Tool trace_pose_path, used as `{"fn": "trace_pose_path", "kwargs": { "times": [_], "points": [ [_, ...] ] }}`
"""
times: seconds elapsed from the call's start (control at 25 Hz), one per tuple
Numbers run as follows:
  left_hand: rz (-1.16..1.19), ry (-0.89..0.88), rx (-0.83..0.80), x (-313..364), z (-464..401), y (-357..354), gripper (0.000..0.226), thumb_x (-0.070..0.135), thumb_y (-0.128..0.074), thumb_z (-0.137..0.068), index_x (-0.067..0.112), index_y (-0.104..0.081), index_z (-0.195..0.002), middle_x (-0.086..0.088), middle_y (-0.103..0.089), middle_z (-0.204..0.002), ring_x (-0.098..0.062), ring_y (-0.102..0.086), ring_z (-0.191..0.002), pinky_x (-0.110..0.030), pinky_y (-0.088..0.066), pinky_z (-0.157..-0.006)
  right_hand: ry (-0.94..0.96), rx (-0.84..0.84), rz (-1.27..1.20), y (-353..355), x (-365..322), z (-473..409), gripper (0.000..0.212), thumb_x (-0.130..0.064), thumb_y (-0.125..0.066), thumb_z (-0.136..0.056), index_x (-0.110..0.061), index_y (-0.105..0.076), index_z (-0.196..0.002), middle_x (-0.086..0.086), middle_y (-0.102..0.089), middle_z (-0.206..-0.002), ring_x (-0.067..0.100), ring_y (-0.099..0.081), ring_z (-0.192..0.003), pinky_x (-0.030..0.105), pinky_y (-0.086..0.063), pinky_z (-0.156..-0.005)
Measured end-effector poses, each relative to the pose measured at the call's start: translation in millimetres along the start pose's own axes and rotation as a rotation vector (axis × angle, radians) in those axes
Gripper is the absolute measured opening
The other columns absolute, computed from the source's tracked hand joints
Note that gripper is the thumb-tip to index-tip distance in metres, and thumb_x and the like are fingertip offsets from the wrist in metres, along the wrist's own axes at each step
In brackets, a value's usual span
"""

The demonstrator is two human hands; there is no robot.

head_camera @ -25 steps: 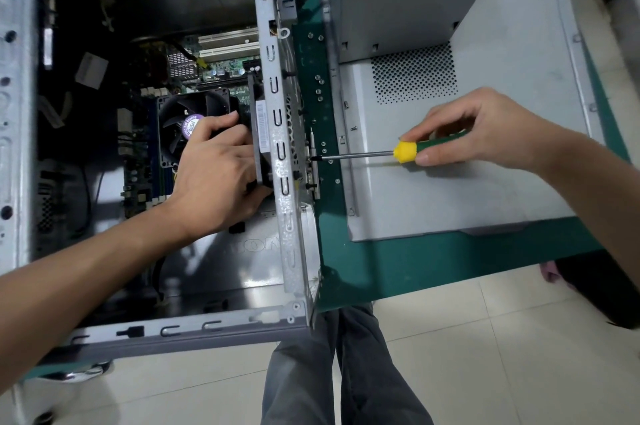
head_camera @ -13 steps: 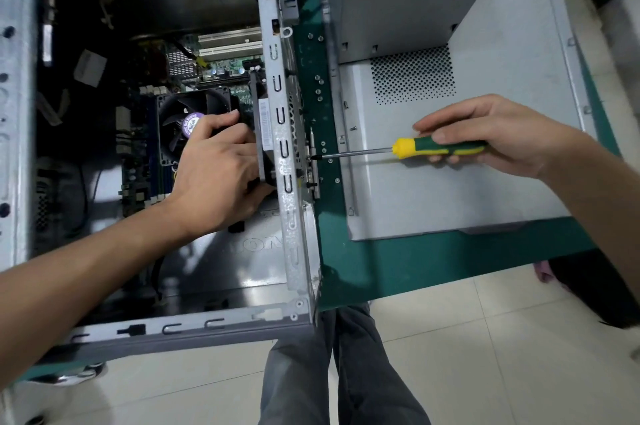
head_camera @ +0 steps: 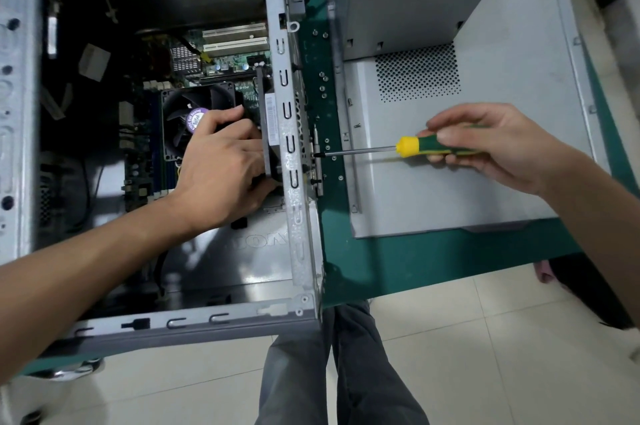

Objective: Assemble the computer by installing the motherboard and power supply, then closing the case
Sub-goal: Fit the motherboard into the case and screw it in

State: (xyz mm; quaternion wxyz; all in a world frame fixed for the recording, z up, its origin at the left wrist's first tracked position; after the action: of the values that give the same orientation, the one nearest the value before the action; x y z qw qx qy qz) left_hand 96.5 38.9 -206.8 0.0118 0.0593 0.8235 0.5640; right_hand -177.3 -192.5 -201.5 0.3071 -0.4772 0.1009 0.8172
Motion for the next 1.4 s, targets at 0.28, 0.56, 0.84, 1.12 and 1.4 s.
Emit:
{"fn": "trace_pose_path", "kwargs": {
  "times": [0.28,0.56,0.84,1.12,1.4],
  "points": [
    [-0.007,-0.016,-0.008,-0.1,0.0,-0.1,0.03,0.021,-0.06,-0.082,0.013,-0.048,-0.056,0.003,-0.043,-0.054,-0.018,-0.042,-0.07,-0.034,-0.031,-0.092,-0.035,0.045,-0.097,4.0,-16.5,-0.2,0.016,-0.006,-0.066,-0.084,-0.02,-0.059,-0.081,0.006,-0.064,-0.081,0.023,-0.065,-0.067,0.026,-0.055,-0.059],
    [-0.006,-0.008,0.01,-1.2,-0.2,-3.0,0.034,0.022,-0.058,-0.085,0.015,-0.045,-0.055,0.005,-0.038,-0.053,-0.017,-0.039,-0.069,-0.03,-0.028,-0.093,0.012,0.239,0.135,-3.7,-3.7,-3.2,0.008,-0.024,-0.064,-0.087,-0.022,-0.057,-0.084,0.002,-0.057,-0.065,0.02,-0.047,-0.052,0.024,-0.028,-0.038],
    [-0.052,0.005,-0.016,-3.5,3.4,-5.0,0.034,0.026,-0.063,-0.085,0.017,-0.048,-0.056,0.006,-0.042,-0.056,-0.018,-0.046,-0.072,-0.024,-0.022,-0.098,0.046,0.28,0.185,-10.9,-2.8,3.7,0.021,-0.035,-0.057,-0.098,-0.019,-0.06,-0.085,0.004,-0.054,-0.067,0.012,-0.035,-0.045,0.025,-0.018,-0.043],
    [0.054,0.007,-0.002,4.7,-4.9,3.1,0.036,0.031,-0.045,-0.096,0.026,-0.036,-0.062,0.01,-0.034,-0.06,-0.021,-0.049,-0.069,-0.031,-0.03,-0.093,0.068,0.422,0.281,-17.8,-8.0,5.7,0.036,-0.042,-0.063,-0.094,-0.009,-0.058,-0.08,0.013,-0.045,-0.066,0.015,-0.034,-0.043,0.029,-0.017,-0.044],
    [0.15,-0.039,0.069,10.3,-9.7,11.7,0.029,0.037,-0.026,-0.1,0.045,-0.002,-0.086,0.018,-0.009,-0.068,-0.019,-0.043,-0.067,-0.034,-0.034,-0.088,0.118,0.436,0.145,-17.9,-1.6,3.7,0.022,-0.036,-0.065,-0.093,-0.018,-0.06,-0.08,-0.001,-0.045,-0.059,0.011,-0.032,-0.041,0.027,-0.015,-0.043]
  ]
}}
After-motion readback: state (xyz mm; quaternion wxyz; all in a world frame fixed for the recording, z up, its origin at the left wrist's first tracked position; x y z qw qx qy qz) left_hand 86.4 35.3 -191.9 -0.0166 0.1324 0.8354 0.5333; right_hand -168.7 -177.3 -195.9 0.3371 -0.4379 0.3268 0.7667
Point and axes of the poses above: each hand's wrist, its own z-axis away from the middle knuckle, its own y-axis out of the back of the hand, x = y × z, the point moved 1 cm from there along -z, towards the middle knuckle
